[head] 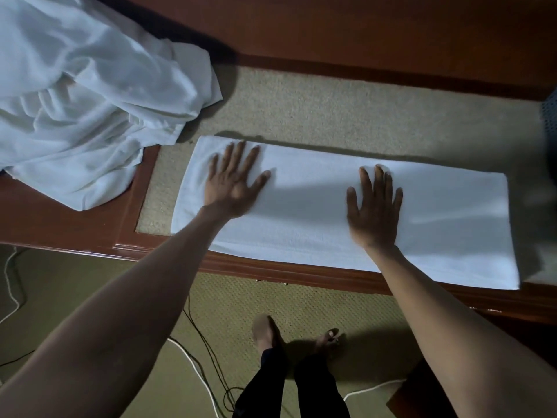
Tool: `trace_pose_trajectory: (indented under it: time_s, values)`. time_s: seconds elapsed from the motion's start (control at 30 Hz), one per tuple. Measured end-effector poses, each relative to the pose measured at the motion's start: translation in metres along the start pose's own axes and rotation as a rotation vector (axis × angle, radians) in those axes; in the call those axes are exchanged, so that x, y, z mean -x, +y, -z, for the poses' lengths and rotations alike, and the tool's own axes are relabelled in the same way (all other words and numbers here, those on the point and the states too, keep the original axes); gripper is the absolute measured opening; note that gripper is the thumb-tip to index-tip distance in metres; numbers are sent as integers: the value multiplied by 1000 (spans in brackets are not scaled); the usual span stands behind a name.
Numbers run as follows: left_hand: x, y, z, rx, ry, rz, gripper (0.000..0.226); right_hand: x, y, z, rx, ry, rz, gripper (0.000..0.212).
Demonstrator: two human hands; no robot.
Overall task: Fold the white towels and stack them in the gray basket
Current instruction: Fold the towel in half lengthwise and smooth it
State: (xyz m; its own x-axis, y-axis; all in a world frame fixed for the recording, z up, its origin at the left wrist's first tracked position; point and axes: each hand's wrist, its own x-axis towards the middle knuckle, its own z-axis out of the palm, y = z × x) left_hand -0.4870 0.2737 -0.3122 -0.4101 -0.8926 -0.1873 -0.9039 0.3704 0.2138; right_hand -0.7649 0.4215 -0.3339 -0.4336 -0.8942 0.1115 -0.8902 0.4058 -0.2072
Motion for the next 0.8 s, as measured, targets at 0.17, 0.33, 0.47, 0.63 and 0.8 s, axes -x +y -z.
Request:
trace_pose_trajectory:
  time_s: [0.17, 0.33, 0.47, 0.63, 0.8]
  values:
    - [28, -27, 6, 56, 32, 107, 76, 1, -2, 4, 7, 6, 3, 57]
    - [42, -25, 14, 223, -14, 304, 96, -1, -5, 7, -17, -4, -14, 57]
    - [42, -19, 30, 341, 58, 473, 116, -1, -5, 6, -16, -3, -15, 56]
    - [31, -27, 53, 690, 26, 634, 90, -1, -3, 5, -5, -30, -7, 61]
    - [36, -21, 66, 804, 76, 614, 75, -3, -1, 10, -22, -156, -9, 90]
